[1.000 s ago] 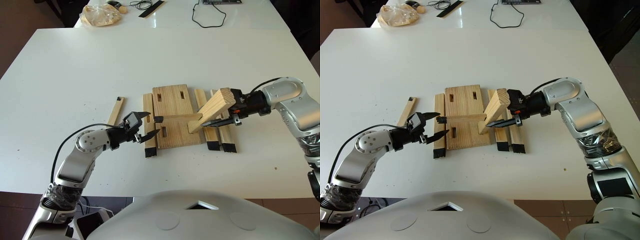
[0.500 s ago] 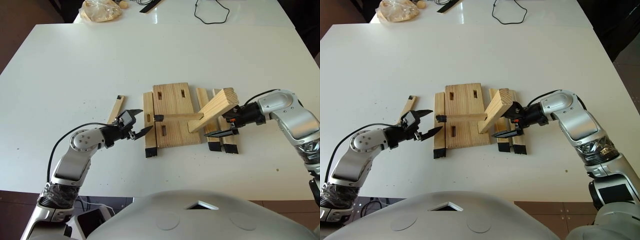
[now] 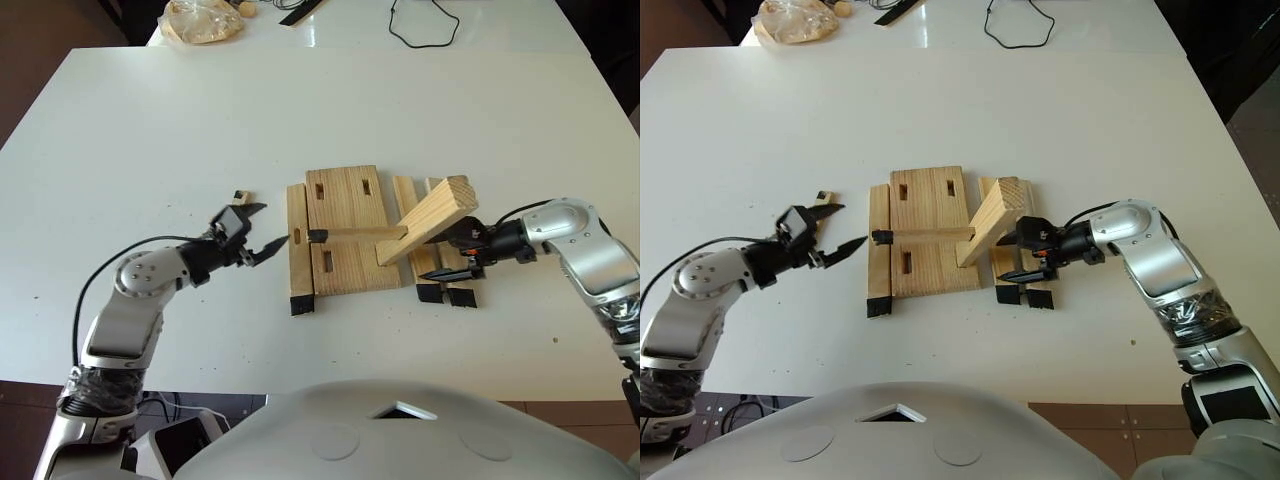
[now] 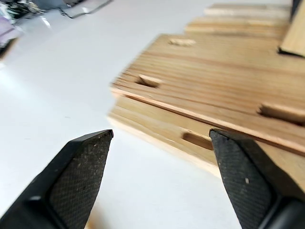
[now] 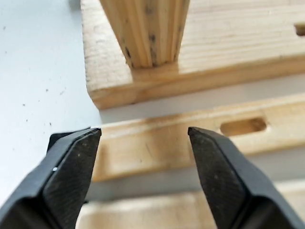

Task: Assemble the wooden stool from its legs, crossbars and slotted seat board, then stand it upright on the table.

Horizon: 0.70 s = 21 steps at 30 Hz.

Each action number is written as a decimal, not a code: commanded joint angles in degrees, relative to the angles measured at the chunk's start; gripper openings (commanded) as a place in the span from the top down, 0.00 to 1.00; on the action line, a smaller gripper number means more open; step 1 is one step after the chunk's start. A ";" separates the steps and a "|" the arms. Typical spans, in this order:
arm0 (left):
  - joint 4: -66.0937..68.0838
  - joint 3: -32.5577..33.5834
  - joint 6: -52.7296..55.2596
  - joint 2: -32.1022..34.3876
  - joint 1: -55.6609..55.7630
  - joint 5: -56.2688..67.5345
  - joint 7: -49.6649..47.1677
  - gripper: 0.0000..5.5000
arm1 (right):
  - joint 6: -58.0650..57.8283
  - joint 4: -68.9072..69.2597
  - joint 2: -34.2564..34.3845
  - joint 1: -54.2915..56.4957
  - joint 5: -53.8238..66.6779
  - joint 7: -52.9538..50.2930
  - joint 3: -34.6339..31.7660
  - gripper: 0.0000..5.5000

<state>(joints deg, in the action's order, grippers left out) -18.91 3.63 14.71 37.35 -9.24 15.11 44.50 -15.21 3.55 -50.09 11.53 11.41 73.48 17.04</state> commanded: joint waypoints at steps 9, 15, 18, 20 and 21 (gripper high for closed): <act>-14.60 2.59 11.19 -0.50 -9.92 4.11 -5.10 0.32 | -2.46 1.63 -3.42 -11.30 1.96 -7.65 -13.89 0.39; -13.16 1.88 13.86 -0.66 -9.61 3.18 -6.85 0.32 | -4.93 4.43 0.37 -12.00 3.19 -12.68 -14.76 0.39; -12.25 5.58 17.72 -1.19 -8.89 3.82 -10.28 0.32 | -5.58 6.05 0.99 -13.97 3.29 -14.33 -15.70 0.39; -12.86 8.18 21.31 -1.96 -9.19 3.95 -13.49 0.32 | -5.98 7.10 1.19 -15.51 3.47 -15.15 -16.51 0.39; -13.51 8.98 22.90 -2.24 -9.64 3.78 -14.86 0.32 | -6.27 7.74 1.30 -16.51 3.73 -15.66 -17.05 0.39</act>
<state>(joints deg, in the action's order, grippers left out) -31.44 10.43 34.00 35.68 -18.59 18.97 32.60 -20.59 9.66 -49.30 -3.20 14.44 58.88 1.66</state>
